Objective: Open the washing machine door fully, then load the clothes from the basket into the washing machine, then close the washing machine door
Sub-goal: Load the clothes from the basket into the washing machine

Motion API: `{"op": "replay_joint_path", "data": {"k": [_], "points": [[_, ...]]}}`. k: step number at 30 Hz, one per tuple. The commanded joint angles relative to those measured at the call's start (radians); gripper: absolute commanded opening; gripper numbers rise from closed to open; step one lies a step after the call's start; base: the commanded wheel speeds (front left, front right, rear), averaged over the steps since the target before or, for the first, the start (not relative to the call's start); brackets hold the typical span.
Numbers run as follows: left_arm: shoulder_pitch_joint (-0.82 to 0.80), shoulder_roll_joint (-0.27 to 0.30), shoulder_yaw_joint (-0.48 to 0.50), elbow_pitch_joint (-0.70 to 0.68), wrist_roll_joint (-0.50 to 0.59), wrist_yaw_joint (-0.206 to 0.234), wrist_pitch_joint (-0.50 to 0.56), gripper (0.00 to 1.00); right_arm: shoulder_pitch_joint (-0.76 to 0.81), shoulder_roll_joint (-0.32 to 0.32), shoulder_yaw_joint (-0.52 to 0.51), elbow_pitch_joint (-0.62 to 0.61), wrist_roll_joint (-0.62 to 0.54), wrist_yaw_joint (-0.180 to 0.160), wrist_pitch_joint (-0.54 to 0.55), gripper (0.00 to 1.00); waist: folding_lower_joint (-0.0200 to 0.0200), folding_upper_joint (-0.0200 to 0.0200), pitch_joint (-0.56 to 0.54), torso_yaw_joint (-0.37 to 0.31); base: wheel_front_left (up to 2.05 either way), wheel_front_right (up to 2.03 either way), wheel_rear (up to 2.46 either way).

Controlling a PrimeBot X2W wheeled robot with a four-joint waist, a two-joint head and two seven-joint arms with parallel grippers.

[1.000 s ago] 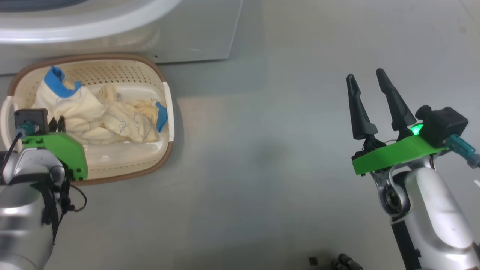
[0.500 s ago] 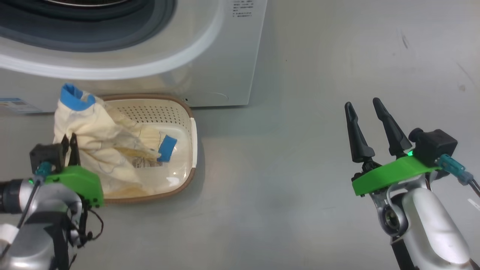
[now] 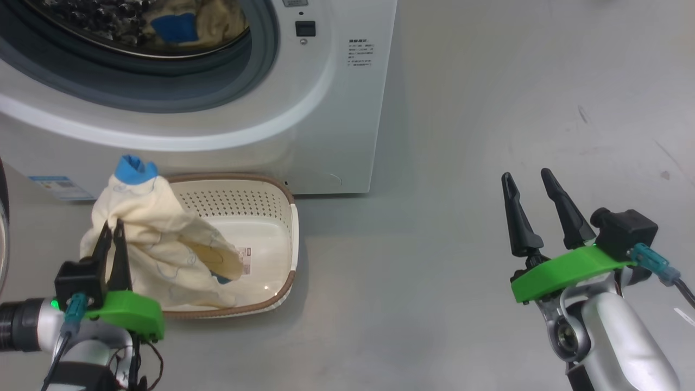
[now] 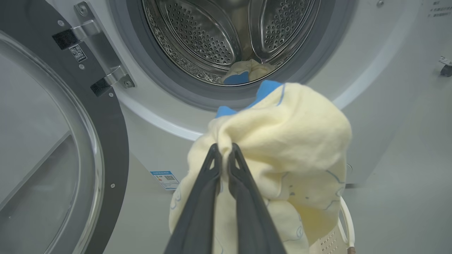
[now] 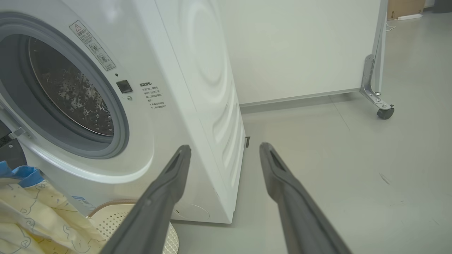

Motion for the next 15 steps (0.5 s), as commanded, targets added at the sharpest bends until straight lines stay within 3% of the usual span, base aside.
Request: {"op": "replay_joint_path", "data": {"k": [1, 15], "points": [[0.009, 0.046, 0.062, -0.059, 0.018, 0.017, -0.014, 0.00, -0.001, -0.001, 0.016, -0.026, 0.007, -0.003, -0.007, 1.00, 0.0001, -0.0001, -0.017, 0.001, 0.00, 0.00, 0.00], [0.065, 0.034, 0.172, -0.271, 0.133, 0.029, -0.014, 0.00, 0.001, 0.004, 0.017, -0.040, 0.012, -0.003, -0.007, 1.00, 0.0001, -0.0001, 0.007, -0.012, 0.00, 0.00, 0.00]]}}
